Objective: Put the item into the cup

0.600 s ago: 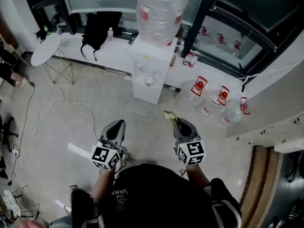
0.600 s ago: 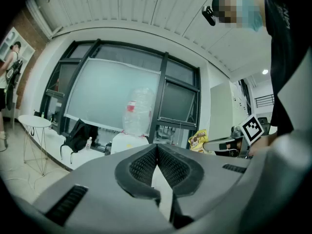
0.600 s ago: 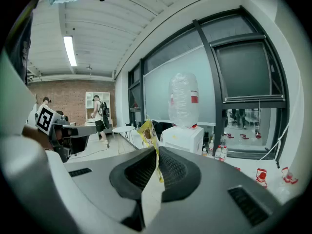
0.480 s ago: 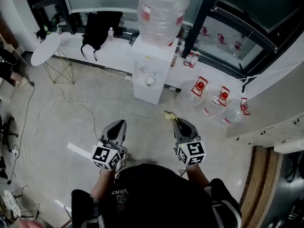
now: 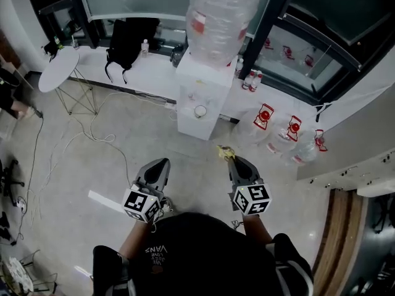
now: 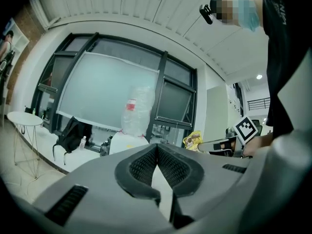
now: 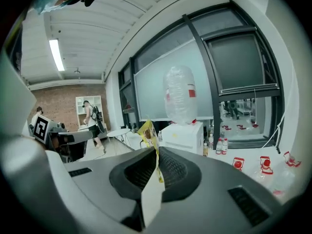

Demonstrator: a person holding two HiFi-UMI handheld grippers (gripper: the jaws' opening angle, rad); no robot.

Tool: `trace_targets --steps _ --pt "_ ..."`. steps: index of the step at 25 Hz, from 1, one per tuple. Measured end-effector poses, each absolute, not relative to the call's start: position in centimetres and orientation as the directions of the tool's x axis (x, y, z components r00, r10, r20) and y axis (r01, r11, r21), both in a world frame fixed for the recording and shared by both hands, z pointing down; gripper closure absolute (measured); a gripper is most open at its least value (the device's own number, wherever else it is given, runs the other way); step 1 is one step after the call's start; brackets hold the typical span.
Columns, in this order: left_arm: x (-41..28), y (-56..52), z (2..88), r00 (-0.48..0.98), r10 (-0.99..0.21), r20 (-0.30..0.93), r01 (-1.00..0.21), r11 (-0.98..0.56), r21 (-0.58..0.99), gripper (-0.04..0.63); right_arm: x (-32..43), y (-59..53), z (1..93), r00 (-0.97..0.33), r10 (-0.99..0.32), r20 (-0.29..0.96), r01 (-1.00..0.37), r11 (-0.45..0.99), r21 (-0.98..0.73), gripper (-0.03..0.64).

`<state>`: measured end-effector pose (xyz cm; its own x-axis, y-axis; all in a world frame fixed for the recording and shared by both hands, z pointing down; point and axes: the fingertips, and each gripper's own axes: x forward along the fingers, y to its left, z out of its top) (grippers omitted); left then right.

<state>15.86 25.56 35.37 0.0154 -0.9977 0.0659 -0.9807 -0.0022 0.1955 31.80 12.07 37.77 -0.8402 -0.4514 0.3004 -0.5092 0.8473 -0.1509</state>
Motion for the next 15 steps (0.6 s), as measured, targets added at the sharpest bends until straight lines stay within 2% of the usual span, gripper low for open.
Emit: trace_targets --steps 15 --pt "2.3 26.3 36.4 0.224 -0.967 0.120 -0.967 -0.205 0.152 0.577 20.9 13.6 39.2 -0.737 -0.603 0.306 -0.667 0.720 -0.190 0.565"
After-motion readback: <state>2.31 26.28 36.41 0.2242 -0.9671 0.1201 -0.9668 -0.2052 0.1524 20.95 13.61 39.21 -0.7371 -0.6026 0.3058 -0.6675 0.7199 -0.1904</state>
